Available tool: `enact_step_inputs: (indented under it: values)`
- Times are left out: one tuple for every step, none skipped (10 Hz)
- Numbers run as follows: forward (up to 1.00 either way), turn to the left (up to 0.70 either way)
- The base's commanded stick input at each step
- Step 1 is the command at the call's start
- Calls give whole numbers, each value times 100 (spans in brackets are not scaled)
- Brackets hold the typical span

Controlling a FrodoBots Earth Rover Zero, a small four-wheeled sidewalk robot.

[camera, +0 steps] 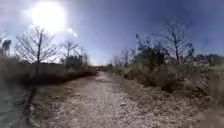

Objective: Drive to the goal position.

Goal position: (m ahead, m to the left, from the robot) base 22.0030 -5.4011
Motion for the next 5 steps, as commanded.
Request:
enact_step_inputs:
  values:
    - [70,23]
    - [70,22]
    - [70,14]
    - [70,6]
    - [70,2]
